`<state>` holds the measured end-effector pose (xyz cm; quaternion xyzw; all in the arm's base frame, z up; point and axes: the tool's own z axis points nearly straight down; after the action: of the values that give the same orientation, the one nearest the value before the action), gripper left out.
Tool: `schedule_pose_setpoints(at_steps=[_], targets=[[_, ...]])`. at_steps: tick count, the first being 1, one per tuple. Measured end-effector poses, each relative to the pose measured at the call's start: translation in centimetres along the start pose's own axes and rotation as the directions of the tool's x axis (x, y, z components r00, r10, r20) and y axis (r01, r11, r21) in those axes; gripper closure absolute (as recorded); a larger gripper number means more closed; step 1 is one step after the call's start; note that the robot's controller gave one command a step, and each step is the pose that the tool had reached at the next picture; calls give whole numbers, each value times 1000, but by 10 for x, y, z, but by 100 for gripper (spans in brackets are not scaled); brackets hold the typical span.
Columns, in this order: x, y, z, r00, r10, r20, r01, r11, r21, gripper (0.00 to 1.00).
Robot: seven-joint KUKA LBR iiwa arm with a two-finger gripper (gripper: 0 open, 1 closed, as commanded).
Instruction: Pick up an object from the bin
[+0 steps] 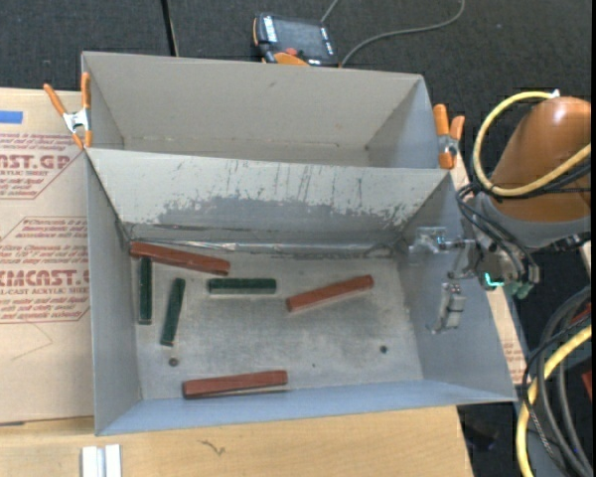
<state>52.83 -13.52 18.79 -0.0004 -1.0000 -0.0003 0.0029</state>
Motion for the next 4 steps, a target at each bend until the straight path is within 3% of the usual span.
schedule_pose_setpoints(at_steps=[1,2,3,4], targets=[[-52,72,121,974,-225,4,225,974,-1,0],[-56,107,87,927,-374,10,374,927,3,0],[-42,114,81,966,-259,7,259,966,1,0],[-56,93,120,949,-315,6,315,949,2,0]])
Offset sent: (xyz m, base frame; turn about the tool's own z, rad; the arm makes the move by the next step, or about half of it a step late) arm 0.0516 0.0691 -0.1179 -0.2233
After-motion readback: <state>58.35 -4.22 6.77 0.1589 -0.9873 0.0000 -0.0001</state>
